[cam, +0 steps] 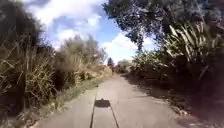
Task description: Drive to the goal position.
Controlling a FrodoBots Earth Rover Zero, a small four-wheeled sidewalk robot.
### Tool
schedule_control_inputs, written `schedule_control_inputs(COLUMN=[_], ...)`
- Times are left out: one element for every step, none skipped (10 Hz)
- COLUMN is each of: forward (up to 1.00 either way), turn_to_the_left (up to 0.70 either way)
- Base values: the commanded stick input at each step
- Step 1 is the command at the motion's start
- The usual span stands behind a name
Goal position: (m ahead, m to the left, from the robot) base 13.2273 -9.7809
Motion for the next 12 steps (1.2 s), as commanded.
schedule_control_inputs(forward=[0.7, 0.7, 0.7, 0.7, 0.7, 0.7, 0.7, 0.7, 0.7, 0.7, 0.7, 0.7], turn_to_the_left=[0.0, 0.0, 0.0, 0.0, 0.0, 0.0, 0.0, 0.0, 0.0, 0.0, 0.0, 0.0])
